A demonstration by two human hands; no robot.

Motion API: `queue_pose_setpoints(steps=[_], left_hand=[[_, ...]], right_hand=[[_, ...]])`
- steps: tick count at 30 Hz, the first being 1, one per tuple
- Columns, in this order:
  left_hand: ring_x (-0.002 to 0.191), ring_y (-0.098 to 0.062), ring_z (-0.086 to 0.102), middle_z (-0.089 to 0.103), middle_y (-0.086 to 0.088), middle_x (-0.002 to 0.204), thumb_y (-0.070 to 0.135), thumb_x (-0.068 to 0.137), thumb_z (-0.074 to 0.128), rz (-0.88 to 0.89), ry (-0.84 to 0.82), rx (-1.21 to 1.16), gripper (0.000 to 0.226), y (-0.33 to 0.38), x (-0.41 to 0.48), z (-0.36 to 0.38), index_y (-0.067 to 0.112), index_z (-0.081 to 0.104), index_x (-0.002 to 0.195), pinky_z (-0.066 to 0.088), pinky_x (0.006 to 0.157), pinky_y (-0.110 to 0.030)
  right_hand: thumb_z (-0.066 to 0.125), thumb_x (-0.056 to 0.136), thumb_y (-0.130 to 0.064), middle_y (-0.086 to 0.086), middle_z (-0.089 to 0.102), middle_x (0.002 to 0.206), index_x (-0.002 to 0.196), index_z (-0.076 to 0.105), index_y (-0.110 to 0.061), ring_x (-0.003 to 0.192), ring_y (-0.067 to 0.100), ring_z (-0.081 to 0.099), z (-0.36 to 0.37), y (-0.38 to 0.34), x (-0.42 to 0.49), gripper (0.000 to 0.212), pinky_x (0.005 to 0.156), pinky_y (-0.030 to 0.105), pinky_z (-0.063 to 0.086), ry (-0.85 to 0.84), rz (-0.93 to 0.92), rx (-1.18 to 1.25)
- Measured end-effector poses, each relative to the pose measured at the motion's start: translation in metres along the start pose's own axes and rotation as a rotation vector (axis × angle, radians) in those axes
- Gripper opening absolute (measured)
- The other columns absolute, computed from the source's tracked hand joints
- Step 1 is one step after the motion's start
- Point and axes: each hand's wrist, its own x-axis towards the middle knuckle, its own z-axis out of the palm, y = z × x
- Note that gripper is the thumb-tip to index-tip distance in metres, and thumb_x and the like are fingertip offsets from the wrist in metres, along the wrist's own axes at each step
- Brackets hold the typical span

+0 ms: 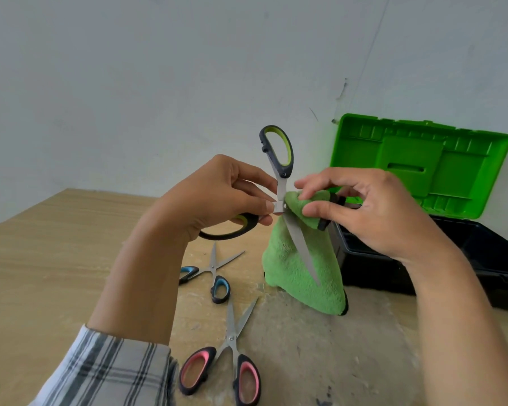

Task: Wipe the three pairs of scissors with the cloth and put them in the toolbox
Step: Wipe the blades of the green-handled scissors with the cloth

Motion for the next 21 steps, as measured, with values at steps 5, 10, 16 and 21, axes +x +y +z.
queue_pose_setpoints(steps=[5, 10, 16, 21], left_hand=[[0.077, -0.022, 0.076, 0.077, -0.011, 0.079, 0.003, 0.082, 0.073, 0.013, 0.030, 0.002, 0.021, 0.003, 0.000, 0.002, 0.012, 0.073, 0.101, 0.060, 0.083, -0.039], [0.076, -0.021, 0.076, 0.077, -0.013, 0.078, 0.002, 0.082, 0.073, 0.046, 0.054, 0.001, 0.021, 0.005, -0.001, 0.002, 0.012, 0.072, 0.100, 0.058, 0.085, -0.042], [0.076, -0.021, 0.076, 0.077, -0.011, 0.076, 0.003, 0.083, 0.073, 0.048, 0.028, -0.002, 0.018, 0.007, -0.002, 0.009, 0.014, 0.073, 0.097, 0.059, 0.068, -0.027], [0.074, -0.016, 0.075, 0.077, -0.010, 0.077, 0.003, 0.083, 0.073, 0.040, 0.009, 0.006, 0.020, 0.006, 0.000, 0.009, 0.014, 0.074, 0.100, 0.060, 0.075, -0.030]], right_hand=[[0.085, 0.070, -0.038, -0.012, 0.076, 0.092, 0.078, 0.073, -0.028, 0.095, 0.007, 0.066, 0.014, -0.004, 0.004, 0.017, 0.080, 0.019, 0.046, 0.104, -0.041, -0.107], [0.085, 0.076, -0.038, -0.001, 0.073, 0.086, 0.079, 0.067, -0.025, 0.086, 0.019, 0.068, 0.023, -0.005, 0.005, 0.022, 0.075, 0.043, 0.054, 0.202, -0.056, -0.146], [0.079, 0.085, -0.022, -0.007, 0.072, 0.074, 0.078, 0.059, -0.014, 0.071, 0.003, 0.068, 0.022, -0.006, 0.006, 0.024, 0.063, 0.015, 0.049, 0.280, -0.031, -0.107], [0.082, 0.080, -0.027, -0.012, 0.077, 0.082, 0.080, 0.066, -0.023, 0.087, -0.004, 0.071, -0.001, -0.001, 0.000, 0.016, 0.084, 0.019, 0.050, 0.143, 0.097, -0.056]])
